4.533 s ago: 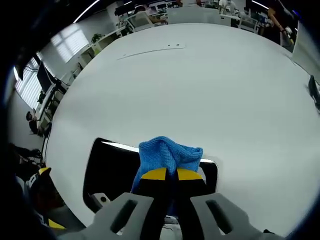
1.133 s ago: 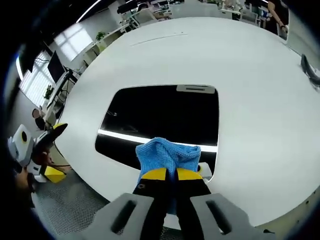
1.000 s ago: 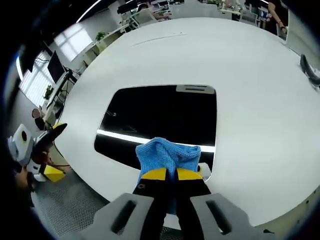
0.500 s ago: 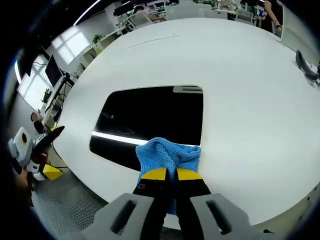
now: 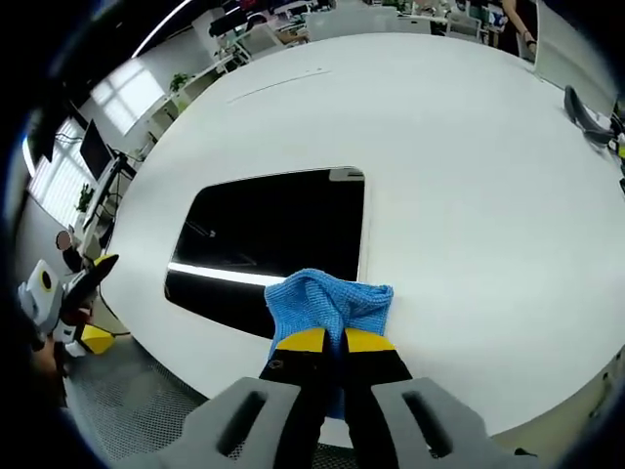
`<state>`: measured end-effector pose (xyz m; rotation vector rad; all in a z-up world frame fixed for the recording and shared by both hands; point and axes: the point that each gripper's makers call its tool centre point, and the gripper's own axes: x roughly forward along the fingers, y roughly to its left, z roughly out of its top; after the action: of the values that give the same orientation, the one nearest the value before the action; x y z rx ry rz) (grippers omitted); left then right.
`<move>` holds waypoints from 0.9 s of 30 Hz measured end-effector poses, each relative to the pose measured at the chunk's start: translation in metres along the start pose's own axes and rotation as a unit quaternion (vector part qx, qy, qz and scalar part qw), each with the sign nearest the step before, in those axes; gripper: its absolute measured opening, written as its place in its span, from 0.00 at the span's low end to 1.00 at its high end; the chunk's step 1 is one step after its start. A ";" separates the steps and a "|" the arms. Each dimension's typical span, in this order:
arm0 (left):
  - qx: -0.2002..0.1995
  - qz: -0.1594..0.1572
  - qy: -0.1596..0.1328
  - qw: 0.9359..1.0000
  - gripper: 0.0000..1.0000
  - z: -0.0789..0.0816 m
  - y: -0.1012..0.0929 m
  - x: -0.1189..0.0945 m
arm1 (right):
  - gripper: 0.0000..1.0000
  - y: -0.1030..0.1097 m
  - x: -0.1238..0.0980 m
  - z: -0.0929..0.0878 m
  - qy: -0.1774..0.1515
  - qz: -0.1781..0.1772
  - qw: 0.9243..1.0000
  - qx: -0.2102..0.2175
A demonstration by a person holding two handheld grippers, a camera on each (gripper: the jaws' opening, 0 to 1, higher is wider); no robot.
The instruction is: Wipe the mirror surface with the cleaning cloth until all visible marks leave the cleaned area.
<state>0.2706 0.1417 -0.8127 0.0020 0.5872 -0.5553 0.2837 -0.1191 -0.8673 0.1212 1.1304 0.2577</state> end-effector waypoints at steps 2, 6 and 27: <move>-0.001 -0.001 -0.001 1.000 0.99 0.000 0.000 0.000 | 0.00 0.000 0.000 0.000 -0.001 0.000 1.000 0.000; 0.001 -0.002 -0.002 1.000 0.99 0.000 0.000 0.000 | 0.00 0.000 0.000 0.000 0.001 -0.001 1.000 -0.002; -0.006 0.000 -0.006 1.000 0.99 0.001 0.001 0.000 | 0.00 -0.003 0.011 0.022 0.000 -0.015 1.000 -0.014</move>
<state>0.2715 0.1422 -0.8115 -0.0126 0.5799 -0.5507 0.3086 -0.1179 -0.8680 0.0791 1.1279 0.2471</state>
